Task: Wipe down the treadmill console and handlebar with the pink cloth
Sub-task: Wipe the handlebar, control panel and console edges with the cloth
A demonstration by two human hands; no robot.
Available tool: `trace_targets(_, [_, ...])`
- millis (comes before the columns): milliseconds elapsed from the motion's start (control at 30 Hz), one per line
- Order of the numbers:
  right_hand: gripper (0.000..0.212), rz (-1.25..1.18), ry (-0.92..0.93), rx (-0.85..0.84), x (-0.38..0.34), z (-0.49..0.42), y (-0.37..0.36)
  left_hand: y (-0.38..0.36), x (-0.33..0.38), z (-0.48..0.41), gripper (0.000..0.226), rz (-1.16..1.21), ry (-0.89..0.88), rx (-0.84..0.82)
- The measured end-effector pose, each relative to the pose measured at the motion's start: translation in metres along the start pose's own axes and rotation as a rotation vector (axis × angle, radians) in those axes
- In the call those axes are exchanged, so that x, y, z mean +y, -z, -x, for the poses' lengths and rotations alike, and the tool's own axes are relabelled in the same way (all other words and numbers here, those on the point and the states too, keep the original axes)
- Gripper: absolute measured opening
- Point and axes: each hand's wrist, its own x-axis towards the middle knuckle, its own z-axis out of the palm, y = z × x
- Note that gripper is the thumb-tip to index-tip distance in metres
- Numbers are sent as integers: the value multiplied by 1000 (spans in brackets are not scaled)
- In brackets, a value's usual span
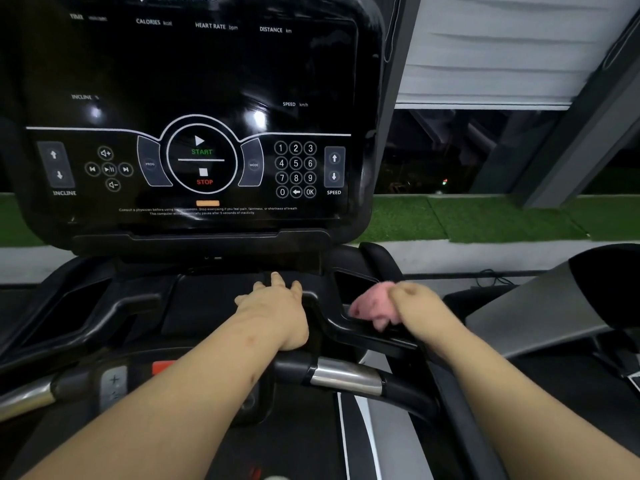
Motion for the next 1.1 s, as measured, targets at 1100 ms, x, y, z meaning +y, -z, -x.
trace_targets(1100, [60,560,396,-109,-70,-1,-94,5,-79,15,60,218,99,181])
